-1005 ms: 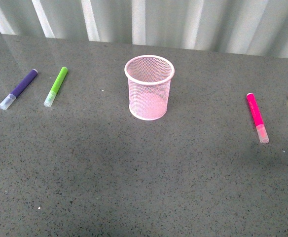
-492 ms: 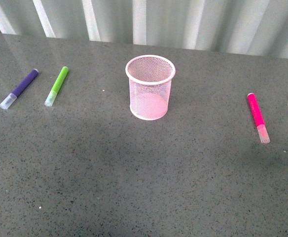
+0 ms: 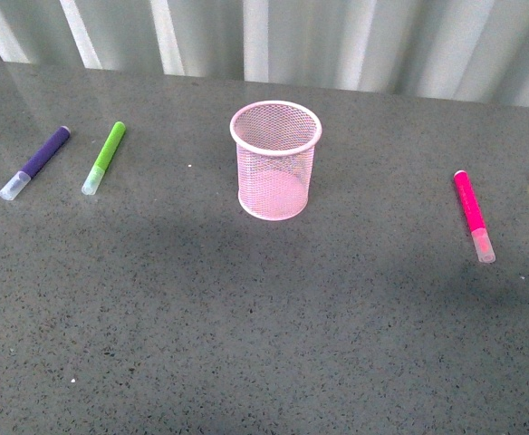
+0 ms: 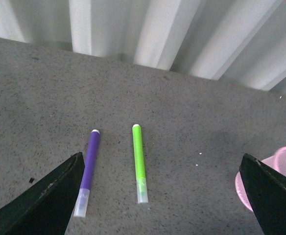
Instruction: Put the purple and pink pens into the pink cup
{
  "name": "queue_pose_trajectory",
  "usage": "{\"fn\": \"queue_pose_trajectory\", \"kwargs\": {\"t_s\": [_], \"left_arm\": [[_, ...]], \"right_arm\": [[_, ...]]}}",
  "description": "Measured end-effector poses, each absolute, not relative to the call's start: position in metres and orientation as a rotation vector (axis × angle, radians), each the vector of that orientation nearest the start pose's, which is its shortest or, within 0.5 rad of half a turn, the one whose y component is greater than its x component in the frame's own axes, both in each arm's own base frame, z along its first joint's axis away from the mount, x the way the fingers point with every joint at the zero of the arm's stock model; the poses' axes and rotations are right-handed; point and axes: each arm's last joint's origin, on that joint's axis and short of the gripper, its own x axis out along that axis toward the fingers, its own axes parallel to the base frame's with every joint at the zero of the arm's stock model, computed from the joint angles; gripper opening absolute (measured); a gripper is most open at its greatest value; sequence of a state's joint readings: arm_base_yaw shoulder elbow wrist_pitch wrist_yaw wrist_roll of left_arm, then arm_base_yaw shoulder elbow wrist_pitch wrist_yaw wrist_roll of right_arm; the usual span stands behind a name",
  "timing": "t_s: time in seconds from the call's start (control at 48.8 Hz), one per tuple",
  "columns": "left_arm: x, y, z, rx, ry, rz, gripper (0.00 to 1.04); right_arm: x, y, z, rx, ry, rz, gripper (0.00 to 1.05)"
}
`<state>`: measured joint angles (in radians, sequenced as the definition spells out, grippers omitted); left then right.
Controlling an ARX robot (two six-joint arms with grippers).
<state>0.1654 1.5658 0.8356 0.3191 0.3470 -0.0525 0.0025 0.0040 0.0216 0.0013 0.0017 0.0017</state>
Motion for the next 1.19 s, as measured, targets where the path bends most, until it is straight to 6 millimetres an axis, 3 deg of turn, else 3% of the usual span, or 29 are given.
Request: {"fn": "queue_pose_trajectory", "kwargs": {"t_s": [0.226,0.595,0.923,1.19], "left_arm": [[0.394,0.057,0.18,-0.023,0.495,-0.207,0.98],[0.462,0.076,0.113,0.066,0.624,-0.139,0.98],[0.474,0.08,0.075,0.106,0.706,-0.164,0.98],[0.474,0.079,0.069,0.132,0.725,-0.173,0.98]], "right_arm": [[0.097,0.0,0.171,0.002,-0.019,0.001,0.98],[0.097,0.0,0.171,0.002,-0.019,0.001,0.98],[0.097,0.0,0.171,0.002,-0.019,0.001,0.98],[0.097,0.0,0.171,0.002,-0.019,0.001,0.98]]}}
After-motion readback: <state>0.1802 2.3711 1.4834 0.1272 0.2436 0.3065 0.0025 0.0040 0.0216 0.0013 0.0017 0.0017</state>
